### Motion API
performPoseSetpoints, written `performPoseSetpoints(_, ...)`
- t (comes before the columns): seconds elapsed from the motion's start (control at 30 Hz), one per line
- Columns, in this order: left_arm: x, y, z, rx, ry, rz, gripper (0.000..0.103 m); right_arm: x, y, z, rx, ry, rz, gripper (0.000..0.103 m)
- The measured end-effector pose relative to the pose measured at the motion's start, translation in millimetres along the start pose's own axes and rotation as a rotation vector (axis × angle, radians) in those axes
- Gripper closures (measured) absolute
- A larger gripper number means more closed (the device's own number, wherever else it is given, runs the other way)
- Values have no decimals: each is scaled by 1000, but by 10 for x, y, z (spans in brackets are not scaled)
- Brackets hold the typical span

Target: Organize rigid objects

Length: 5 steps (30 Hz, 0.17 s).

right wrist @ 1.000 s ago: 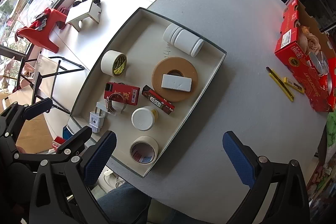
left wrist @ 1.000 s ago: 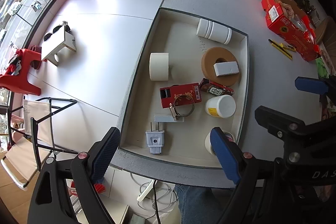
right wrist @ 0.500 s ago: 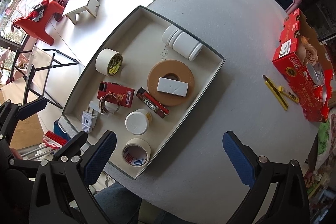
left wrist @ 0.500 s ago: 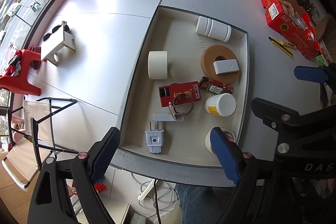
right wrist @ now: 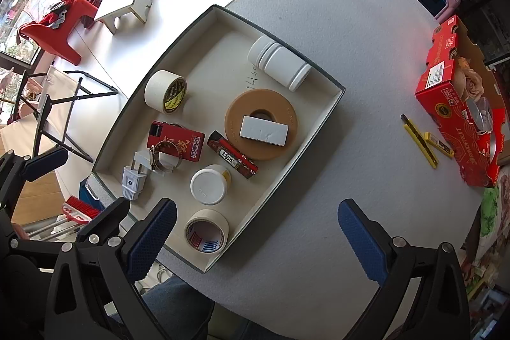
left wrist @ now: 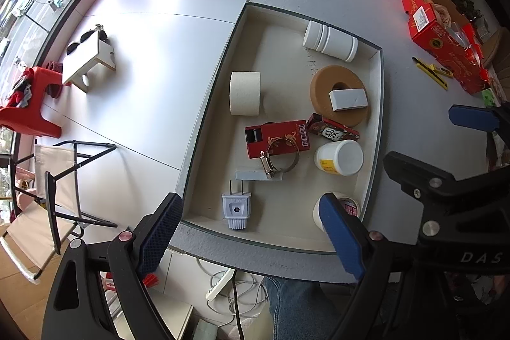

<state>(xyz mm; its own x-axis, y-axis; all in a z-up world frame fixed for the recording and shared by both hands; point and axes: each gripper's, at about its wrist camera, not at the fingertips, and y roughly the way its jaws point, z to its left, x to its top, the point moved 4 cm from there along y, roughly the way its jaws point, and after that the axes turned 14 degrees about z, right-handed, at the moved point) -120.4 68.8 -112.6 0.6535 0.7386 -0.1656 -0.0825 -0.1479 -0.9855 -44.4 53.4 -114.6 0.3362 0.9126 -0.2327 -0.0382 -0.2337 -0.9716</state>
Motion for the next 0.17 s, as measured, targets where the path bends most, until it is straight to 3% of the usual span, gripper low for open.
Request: performPoseSetpoints(0.17, -7, -15, 6, -10, -3, -11, 13, 5, 4, -6, 0, 7, 1, 1)
